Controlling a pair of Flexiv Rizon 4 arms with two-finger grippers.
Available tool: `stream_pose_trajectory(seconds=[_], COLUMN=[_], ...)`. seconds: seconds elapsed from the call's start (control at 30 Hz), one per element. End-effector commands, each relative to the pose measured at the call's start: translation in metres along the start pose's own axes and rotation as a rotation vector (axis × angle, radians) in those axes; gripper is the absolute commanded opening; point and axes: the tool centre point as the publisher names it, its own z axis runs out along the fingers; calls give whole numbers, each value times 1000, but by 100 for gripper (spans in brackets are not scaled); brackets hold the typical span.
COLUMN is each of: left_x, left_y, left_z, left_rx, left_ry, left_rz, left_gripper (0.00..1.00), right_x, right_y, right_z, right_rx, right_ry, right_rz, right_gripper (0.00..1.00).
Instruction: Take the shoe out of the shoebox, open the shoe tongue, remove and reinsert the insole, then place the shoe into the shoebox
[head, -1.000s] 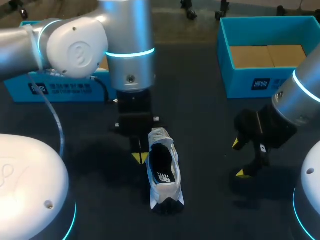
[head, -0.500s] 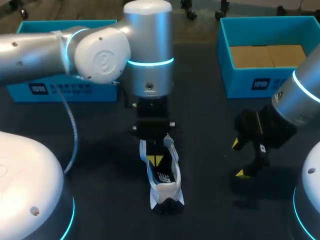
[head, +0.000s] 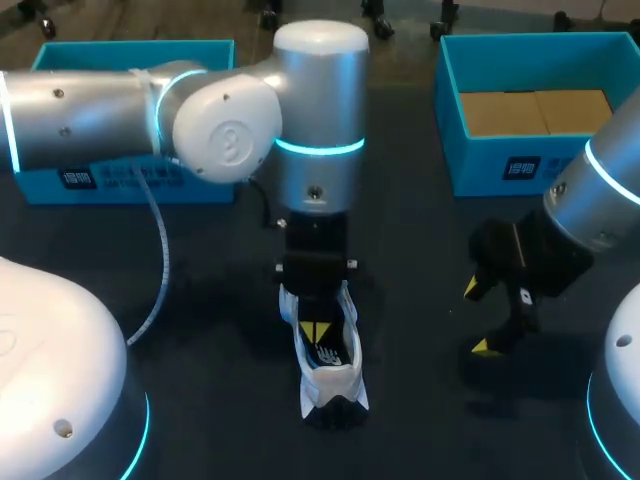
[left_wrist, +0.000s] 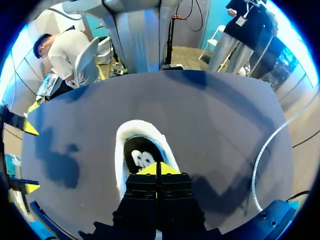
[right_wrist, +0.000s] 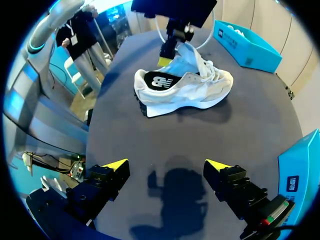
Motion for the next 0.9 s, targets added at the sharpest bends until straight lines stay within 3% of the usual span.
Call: stream_pose_trajectory(seconds=[0.03,0.63,0.9], left_x=[-1,0,-9], left_y=[-1,-4,6], left_z=[3,42,60], left_rx=[-6,-16,-36], left_ry=[-2,57,53], left_rz=[0,28,1], left_gripper=[0,0,0], right_x=[1,1,1], right_y=[-1,-1,-1], right_z=[1,1,1], right_rx=[0,0,0], right_ry=[-2,-2,-2], right_rz=[-1,-1,-1], right_gripper=[100,100,100])
